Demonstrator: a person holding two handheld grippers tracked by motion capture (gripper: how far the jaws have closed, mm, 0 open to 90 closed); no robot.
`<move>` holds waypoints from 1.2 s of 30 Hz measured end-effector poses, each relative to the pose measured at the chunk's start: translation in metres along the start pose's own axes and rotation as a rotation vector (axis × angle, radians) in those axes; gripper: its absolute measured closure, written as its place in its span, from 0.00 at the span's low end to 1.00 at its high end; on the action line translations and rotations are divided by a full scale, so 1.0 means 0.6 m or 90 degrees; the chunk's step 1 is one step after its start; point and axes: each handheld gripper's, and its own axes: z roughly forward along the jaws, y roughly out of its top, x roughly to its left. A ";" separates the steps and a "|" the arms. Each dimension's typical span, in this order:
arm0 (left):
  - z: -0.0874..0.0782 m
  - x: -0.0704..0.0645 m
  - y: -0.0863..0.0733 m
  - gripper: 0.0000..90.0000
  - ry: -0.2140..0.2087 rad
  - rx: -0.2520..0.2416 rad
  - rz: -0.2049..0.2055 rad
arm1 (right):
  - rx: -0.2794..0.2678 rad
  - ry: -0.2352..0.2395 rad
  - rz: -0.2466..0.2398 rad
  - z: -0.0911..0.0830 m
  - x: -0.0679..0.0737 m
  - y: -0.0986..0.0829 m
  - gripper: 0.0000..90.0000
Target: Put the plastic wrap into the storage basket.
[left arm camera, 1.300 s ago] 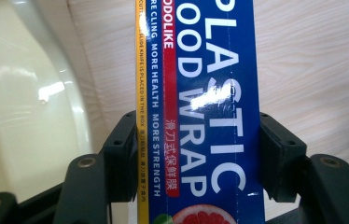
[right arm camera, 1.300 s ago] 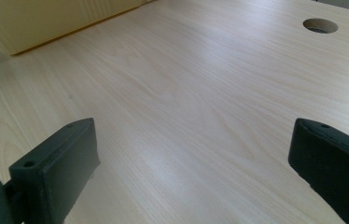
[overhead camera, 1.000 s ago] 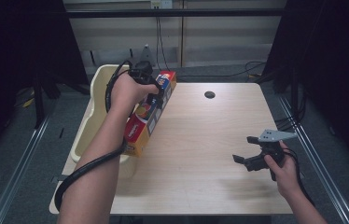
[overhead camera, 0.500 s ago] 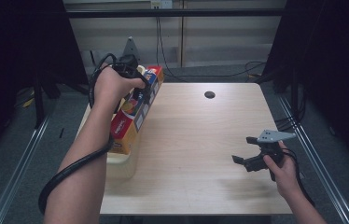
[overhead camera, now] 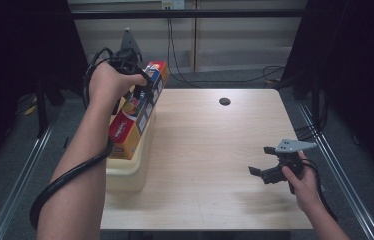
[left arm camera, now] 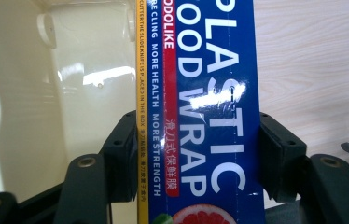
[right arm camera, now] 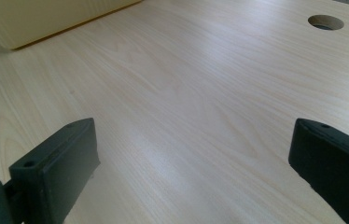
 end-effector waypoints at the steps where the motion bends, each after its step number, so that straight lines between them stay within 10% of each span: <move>1: -0.003 -0.001 0.001 0.46 0.002 -0.002 0.000 | 0.002 0.002 0.003 0.000 0.001 0.000 0.01; 36: -0.059 0.059 -0.019 0.45 0.040 -0.024 -0.068 | 0.004 0.005 0.002 0.000 0.000 0.000 0.01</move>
